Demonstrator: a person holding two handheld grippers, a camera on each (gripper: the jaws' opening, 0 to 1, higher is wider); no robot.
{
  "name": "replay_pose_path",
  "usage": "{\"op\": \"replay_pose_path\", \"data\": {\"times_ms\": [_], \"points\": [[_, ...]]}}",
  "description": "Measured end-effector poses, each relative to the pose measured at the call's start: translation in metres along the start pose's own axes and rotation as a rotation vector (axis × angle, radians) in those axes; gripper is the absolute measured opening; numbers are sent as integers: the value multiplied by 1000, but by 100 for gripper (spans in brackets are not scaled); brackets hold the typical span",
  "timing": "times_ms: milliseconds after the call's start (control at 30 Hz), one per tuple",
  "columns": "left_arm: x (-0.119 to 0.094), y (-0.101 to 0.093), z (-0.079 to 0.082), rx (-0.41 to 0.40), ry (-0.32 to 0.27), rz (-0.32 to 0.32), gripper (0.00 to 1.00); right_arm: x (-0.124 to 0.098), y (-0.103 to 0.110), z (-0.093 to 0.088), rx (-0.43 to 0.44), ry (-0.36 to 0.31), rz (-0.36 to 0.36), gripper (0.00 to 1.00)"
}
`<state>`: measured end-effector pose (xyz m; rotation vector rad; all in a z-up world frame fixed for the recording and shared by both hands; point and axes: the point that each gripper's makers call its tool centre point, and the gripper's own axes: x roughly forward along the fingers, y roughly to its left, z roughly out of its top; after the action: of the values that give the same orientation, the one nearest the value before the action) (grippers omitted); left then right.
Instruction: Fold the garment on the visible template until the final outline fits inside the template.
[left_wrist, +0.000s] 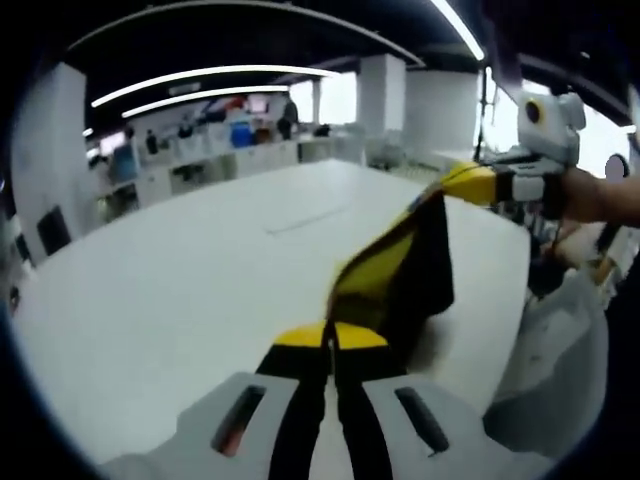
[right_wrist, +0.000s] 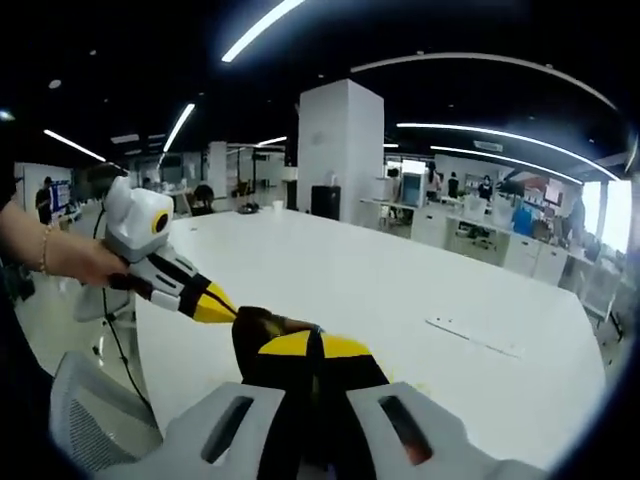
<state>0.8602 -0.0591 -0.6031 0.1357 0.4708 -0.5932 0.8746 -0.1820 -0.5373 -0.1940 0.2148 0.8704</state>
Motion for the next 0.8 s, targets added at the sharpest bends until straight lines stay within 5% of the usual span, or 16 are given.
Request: {"op": "replay_pose_path", "data": {"times_ms": [300,800], "points": [[-15,1,32,13,-60,11,0,-11,-5,49,-38,-98,-22,1],[-51,-1,110,49,-206,39,0,-40,-13,127,-107,-253,-73,1]]}}
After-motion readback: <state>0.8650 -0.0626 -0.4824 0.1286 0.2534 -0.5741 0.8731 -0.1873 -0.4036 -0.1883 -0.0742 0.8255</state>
